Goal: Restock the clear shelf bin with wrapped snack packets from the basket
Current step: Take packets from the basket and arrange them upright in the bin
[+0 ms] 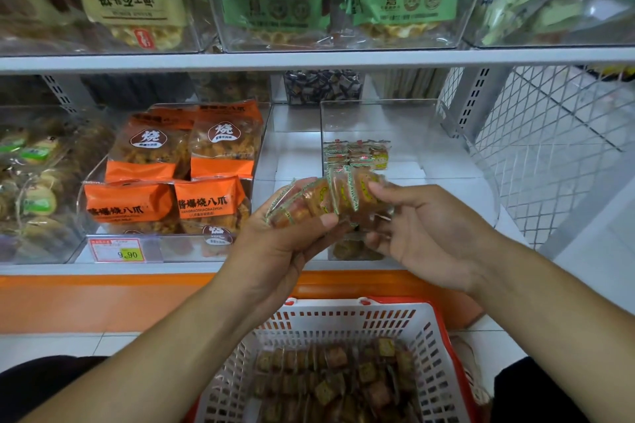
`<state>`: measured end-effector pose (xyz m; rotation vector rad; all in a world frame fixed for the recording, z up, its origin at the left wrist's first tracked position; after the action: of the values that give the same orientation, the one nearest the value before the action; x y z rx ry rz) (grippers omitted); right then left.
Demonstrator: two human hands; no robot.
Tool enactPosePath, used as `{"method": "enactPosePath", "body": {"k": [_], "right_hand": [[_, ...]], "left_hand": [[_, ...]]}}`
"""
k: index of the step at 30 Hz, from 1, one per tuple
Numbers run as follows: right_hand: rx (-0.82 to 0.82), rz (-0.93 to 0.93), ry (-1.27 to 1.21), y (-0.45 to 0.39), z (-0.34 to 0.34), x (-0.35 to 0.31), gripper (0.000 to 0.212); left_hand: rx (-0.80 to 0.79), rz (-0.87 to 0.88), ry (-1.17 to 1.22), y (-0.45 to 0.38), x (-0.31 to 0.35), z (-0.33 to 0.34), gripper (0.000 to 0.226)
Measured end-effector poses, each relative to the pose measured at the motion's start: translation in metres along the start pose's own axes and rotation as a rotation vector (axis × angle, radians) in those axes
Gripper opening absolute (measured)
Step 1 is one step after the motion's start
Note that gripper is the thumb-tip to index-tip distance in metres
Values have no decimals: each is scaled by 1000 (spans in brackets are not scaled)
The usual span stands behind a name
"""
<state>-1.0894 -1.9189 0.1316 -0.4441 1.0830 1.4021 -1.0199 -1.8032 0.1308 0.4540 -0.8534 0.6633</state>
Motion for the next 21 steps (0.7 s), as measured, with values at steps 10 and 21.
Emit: {"method": "enactPosePath", "body": {"k": [10, 21], "right_hand": [[-62, 177, -265, 6, 18, 36, 40], [-26, 58, -285, -4, 8, 2, 35]], "left_hand": [[121, 556, -904, 22, 47, 10, 48], [137, 630, -1104, 11, 51, 15, 46]]}}
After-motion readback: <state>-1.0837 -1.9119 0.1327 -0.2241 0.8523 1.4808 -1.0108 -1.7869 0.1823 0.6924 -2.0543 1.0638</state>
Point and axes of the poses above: each hand's wrist, its own y-axis away from the middle knuckle, its own z-axis out of the palm, x = y × z, the point moved 10 cm from there along -y, towards the middle knuckle, and after that the axes turned 2 degrees about -y, right-handed, at the moved point
